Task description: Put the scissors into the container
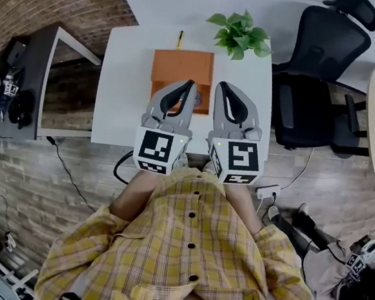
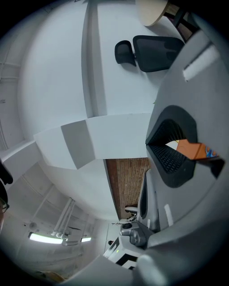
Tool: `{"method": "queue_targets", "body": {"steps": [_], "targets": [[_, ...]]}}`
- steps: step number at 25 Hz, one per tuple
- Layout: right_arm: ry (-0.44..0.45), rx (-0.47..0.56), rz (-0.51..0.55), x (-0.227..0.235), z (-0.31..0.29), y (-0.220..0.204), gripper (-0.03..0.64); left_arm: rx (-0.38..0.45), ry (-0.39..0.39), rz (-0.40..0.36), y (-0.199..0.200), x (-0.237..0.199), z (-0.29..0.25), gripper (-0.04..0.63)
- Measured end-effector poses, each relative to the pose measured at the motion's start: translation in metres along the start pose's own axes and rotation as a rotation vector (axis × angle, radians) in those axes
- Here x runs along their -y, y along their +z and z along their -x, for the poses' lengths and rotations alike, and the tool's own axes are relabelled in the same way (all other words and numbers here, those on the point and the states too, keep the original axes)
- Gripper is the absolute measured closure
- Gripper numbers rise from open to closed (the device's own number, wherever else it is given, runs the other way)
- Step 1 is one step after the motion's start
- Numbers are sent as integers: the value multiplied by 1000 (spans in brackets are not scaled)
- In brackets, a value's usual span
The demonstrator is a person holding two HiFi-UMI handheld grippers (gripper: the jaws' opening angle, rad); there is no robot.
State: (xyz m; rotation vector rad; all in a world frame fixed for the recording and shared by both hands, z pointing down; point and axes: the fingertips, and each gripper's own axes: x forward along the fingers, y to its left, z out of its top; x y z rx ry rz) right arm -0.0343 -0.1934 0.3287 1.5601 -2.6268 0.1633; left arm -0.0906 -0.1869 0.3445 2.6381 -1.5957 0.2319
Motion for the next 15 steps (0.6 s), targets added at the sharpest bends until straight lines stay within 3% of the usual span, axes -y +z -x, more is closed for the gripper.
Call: {"method": "queue_targets", "body": {"steps": [15], "targets": [[20, 25, -22, -4, -5, 6, 612, 48, -4, 58, 20, -6, 0, 592]]}}
